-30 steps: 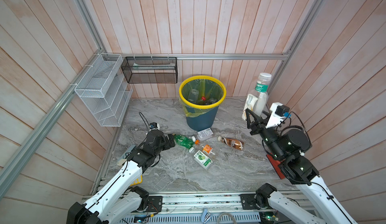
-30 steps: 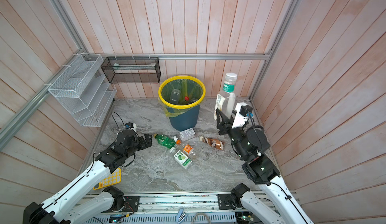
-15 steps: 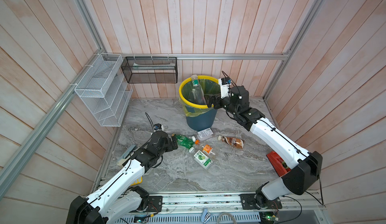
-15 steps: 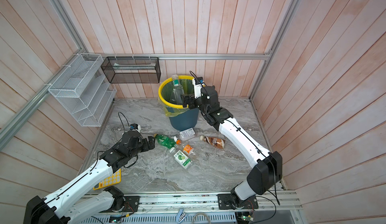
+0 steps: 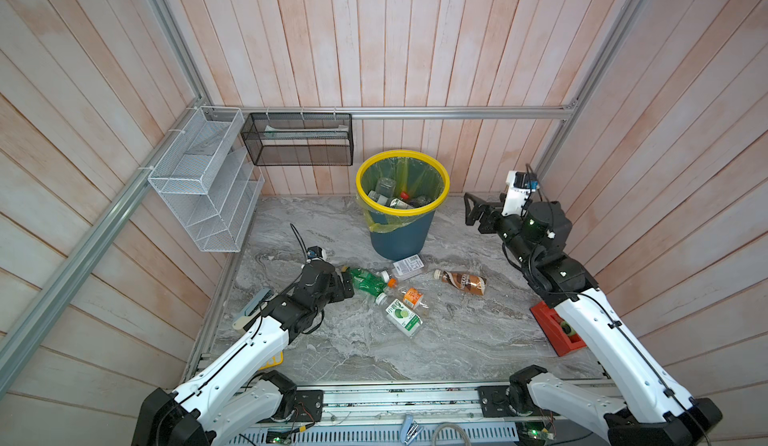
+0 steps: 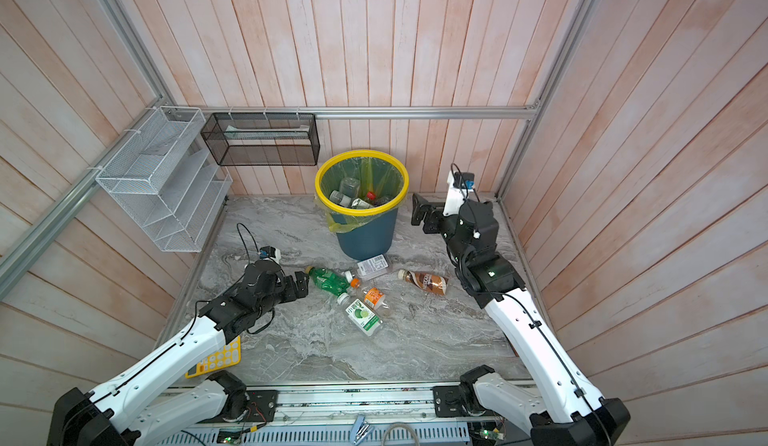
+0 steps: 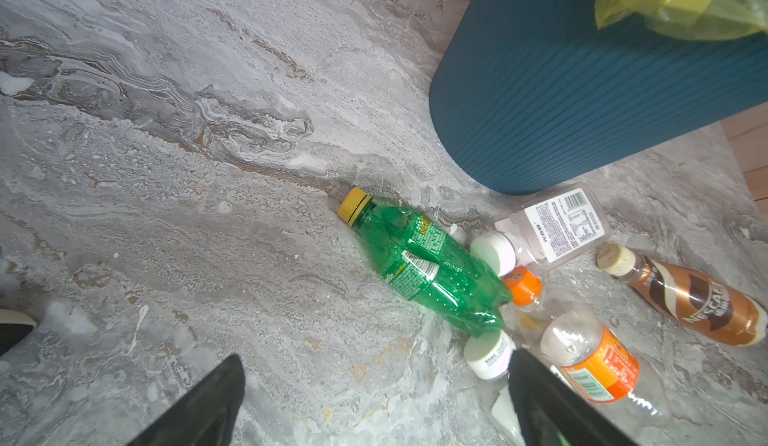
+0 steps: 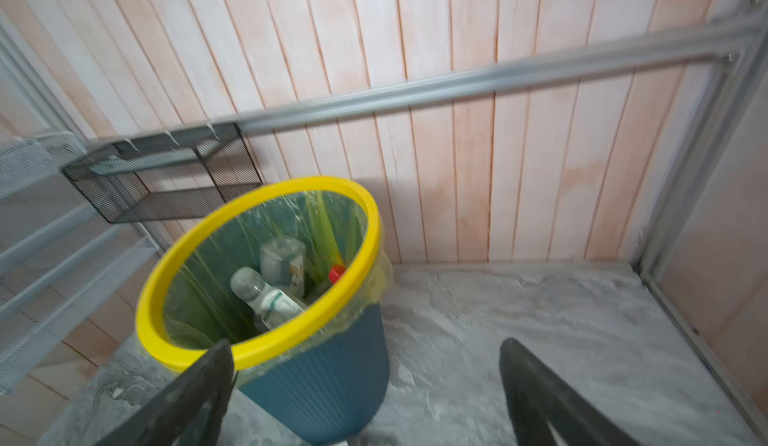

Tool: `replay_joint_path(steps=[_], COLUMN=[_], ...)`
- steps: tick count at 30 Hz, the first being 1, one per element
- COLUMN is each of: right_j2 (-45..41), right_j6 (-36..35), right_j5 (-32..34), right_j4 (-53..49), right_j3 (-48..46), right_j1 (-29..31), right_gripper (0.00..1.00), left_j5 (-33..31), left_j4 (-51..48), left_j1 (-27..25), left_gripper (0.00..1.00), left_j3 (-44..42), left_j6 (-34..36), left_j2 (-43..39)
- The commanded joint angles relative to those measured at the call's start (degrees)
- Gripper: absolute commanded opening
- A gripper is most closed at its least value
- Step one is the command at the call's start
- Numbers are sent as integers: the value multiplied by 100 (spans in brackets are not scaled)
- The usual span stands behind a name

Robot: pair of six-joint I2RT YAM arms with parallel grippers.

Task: Throw the plastic bottles in the bin
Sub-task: 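Withdraw the right arm back toward the pile, then grasp the brown Nescafe bottle with the right gripper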

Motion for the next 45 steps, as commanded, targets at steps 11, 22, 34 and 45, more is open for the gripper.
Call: replay_joint_path(steps=[11, 22, 34, 45], right_j2=[-731, -507, 456, 1545], right_j6=[2897, 3867, 4222, 3925], right_j5=[-192, -529, -756, -403], right_j4=[-619, -245, 355, 423], right_j3=[-2561, -3236, -3222, -2663], right_j1=[-468, -465, -464, -464], right_gripper=[100, 100, 100, 100], left_j5=[61, 121, 238, 351], left_j4=[185, 303, 397, 525], left_j1=[-26, -23, -32, -32], left_gripper=[100, 100, 100, 100], left_j3=[2, -64, -147, -239], left_j6=[84, 166, 107, 34], left_j2=[150, 277, 387, 412])
